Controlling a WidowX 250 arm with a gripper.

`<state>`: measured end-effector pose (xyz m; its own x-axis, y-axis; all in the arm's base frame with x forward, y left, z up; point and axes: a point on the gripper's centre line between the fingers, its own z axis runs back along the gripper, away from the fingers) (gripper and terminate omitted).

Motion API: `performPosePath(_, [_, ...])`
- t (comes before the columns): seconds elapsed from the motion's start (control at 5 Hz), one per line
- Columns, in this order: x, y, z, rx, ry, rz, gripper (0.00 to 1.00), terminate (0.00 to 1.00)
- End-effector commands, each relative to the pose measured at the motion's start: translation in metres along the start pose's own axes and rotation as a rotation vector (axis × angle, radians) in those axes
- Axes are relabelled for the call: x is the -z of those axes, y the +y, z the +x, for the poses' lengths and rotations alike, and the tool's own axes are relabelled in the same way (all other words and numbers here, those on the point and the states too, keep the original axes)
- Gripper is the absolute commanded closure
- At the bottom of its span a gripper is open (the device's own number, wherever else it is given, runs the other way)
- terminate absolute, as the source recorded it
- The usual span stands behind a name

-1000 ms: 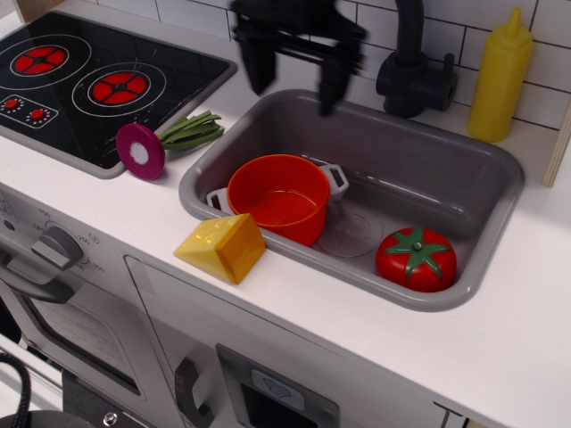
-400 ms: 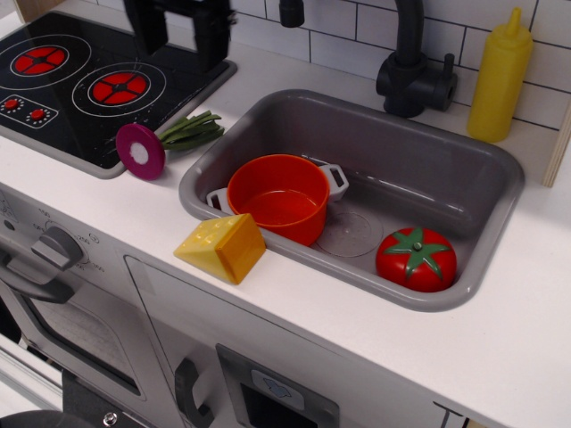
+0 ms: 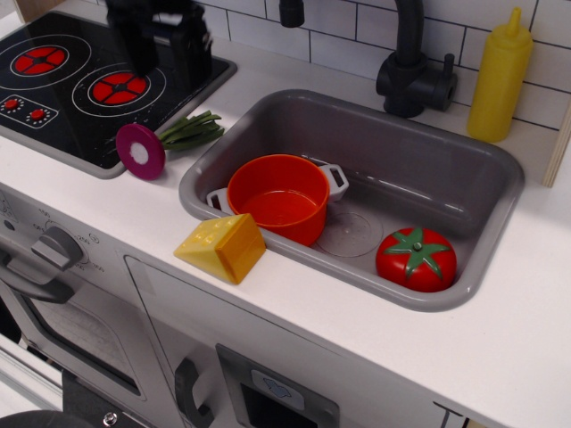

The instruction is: Put beet in pot sink

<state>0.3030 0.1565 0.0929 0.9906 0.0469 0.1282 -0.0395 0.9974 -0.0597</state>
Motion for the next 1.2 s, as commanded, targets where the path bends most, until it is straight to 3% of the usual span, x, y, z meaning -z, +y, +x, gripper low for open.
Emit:
performPosePath(0.0, [0.018,0.003,-0.003,-0.008,-0.012,0.040,0.00,0.00])
performPosePath(0.2, [0.028,0.005,-0.004,-0.028,-0.002,0.057,0.00,0.00])
performPosePath(0.4, [0.030,0.005,-0.005,-0.044,0.003,0.032,1.00,0.00])
performPosePath(1.0, [0.031,-0.006,-0.001,-0.067,-0.011,0.042,1.00,0.00])
